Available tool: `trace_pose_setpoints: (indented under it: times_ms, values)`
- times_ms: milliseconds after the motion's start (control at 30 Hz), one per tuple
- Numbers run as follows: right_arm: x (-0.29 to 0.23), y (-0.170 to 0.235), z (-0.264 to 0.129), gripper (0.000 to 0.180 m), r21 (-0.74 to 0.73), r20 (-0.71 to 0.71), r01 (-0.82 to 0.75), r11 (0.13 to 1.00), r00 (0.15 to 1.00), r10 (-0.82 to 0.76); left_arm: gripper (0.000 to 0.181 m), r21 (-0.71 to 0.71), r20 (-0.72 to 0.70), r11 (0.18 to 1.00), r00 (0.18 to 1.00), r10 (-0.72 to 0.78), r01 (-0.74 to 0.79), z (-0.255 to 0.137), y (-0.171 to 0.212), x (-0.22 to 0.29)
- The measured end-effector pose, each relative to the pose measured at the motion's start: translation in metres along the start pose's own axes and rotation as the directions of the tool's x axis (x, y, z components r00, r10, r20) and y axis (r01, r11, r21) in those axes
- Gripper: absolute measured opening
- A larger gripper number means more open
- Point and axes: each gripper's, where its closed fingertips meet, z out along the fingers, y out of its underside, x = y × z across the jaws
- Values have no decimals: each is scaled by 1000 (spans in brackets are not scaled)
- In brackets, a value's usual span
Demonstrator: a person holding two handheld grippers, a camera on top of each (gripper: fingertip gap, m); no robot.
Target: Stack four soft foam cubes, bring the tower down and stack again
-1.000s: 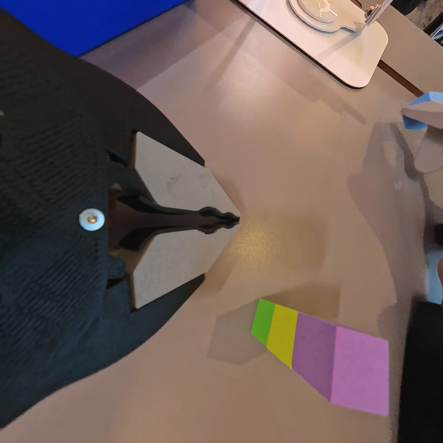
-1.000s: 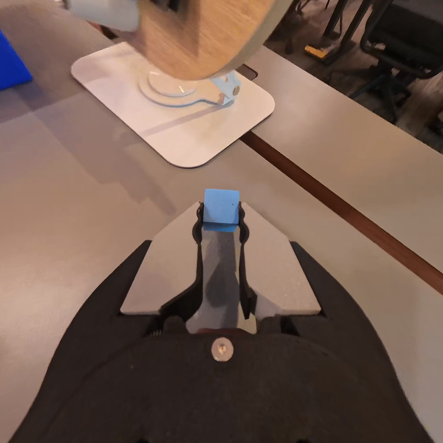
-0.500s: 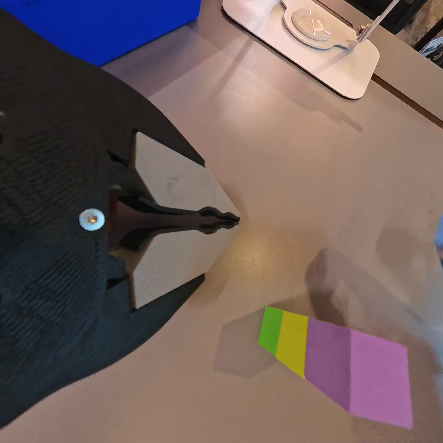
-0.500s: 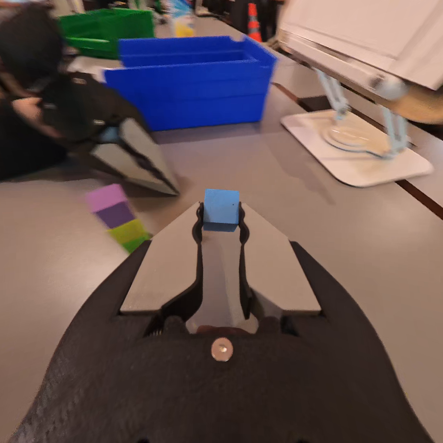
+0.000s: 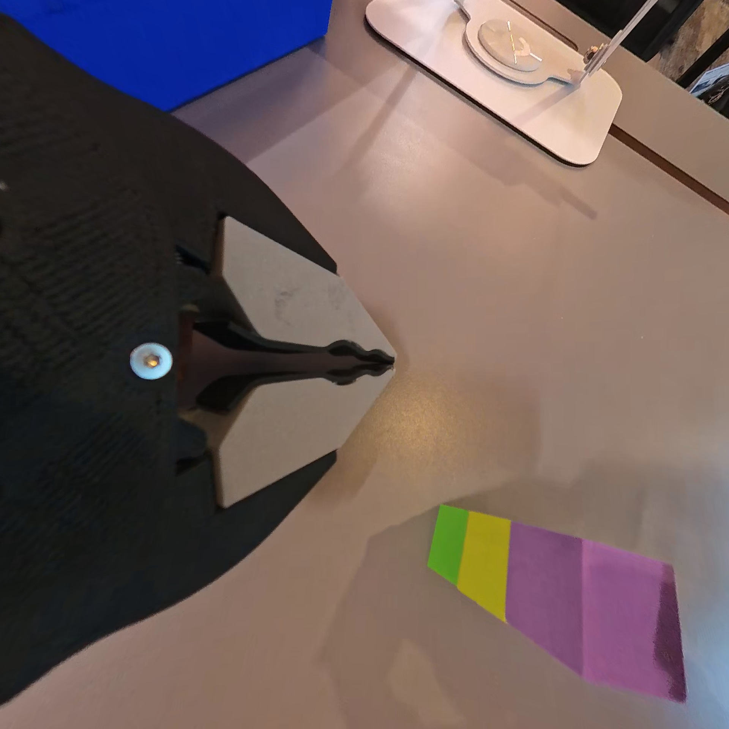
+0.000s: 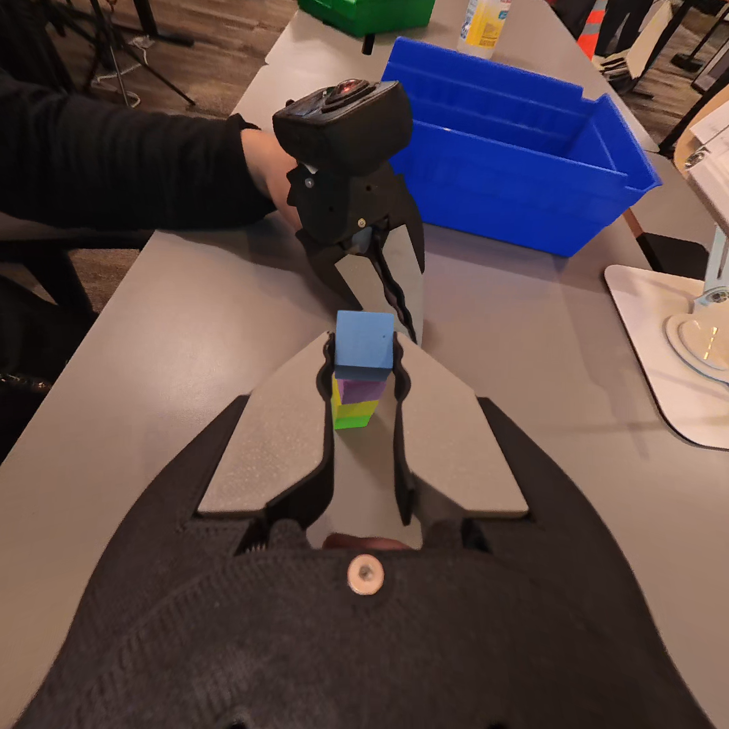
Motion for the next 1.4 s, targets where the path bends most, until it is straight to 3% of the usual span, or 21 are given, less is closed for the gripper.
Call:
trace_pose_setpoints:
  times_ms: [367,667,1400]
  values:
    - [3,3,5,25,-8,49,37,999,998,-37,0,0,5,1000,1000,5,-5,0,0,0]
    - [9,-2,9,26,7,211,8,1000,978,-9,0,0,0,1000,1000,-1,1,0,0,0]
    - [0,8,15,26,-99,244,69,993,969,-43,0,0,11,1000,1000,11,-11,0,0,0]
